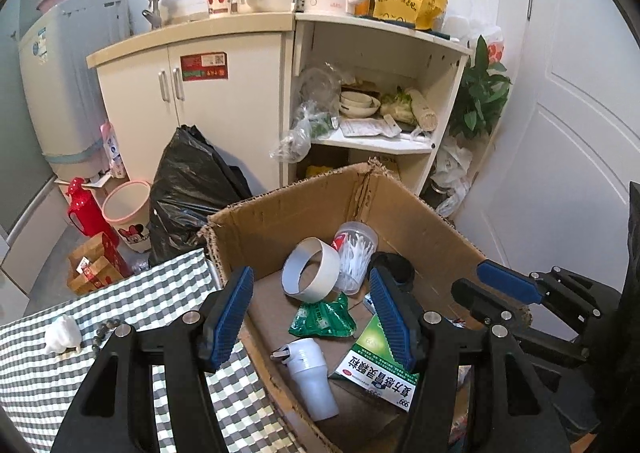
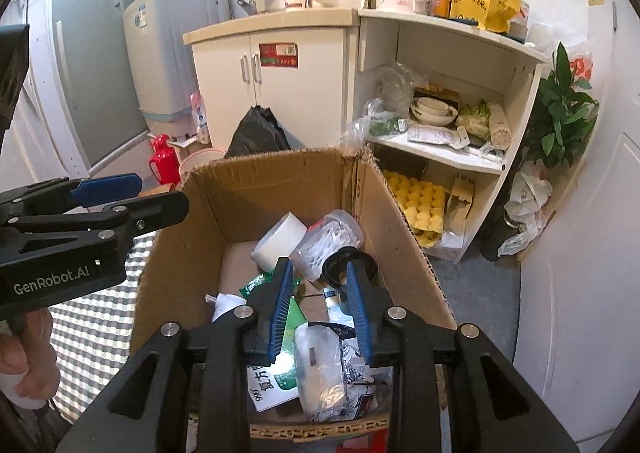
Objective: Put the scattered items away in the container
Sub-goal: 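Open left tool releasing the green packet while right tool releases the black lid in the box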
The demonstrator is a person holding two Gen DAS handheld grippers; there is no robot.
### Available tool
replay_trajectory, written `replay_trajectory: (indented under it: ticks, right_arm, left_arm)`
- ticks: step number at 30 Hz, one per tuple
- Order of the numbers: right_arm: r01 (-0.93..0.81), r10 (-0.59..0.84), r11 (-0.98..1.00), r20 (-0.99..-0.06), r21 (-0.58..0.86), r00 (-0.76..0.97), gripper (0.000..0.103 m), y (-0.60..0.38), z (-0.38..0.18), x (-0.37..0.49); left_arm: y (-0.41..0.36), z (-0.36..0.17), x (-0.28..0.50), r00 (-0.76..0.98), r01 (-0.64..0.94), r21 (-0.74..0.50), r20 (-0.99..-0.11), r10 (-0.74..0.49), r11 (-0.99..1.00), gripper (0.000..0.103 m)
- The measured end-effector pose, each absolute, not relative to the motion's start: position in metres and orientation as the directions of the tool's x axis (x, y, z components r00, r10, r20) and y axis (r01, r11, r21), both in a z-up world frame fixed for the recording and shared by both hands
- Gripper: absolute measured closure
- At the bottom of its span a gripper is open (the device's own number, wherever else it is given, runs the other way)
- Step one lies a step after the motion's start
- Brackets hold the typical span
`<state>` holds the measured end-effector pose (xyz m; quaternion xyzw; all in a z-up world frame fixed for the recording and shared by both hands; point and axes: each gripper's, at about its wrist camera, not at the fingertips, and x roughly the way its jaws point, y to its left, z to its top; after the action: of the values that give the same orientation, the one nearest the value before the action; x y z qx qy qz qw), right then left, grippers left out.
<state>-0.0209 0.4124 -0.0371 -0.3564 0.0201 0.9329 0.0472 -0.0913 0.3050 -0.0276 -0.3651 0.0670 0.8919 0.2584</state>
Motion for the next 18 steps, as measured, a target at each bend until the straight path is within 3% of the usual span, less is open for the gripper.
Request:
replay_trajectory:
  ticks: [11,13,16,18]
  right_arm:
    - [-0.079,0.056,-0.997,-0.62,0.01,-0.783,0.075,0.394,-0.016,-0.003]
    - [-0.073,0.051,-0.997,-0.613,0.012,-0.788,0.072,0.389,-0.013,0.0]
    - [-0.063,0.043,-0.998,-0.596,0.013,-0.802,0.06,0.382,-0.009,0.006]
    - [-0.061,0.04,-0.998,-0.585,0.015,-0.81,0.058,0.376,-0.005,0.009]
  left_arm:
    - [0.277,-0.005,-0.071,-0.655,-0.471,-0.052,-0.648,0.389,-0.88,0.04]
    - [0.27,-0.001,-0.068,-0.664,-0.463,-0.049,-0.642,0.383,-0.885,0.04]
    - [0.258,0.006,-0.063,-0.683,-0.444,-0.046,-0.629,0.371,-0.895,0.038]
    - [0.25,0.009,-0.06,-0.695,-0.431,-0.043,-0.622,0.362,-0.901,0.032]
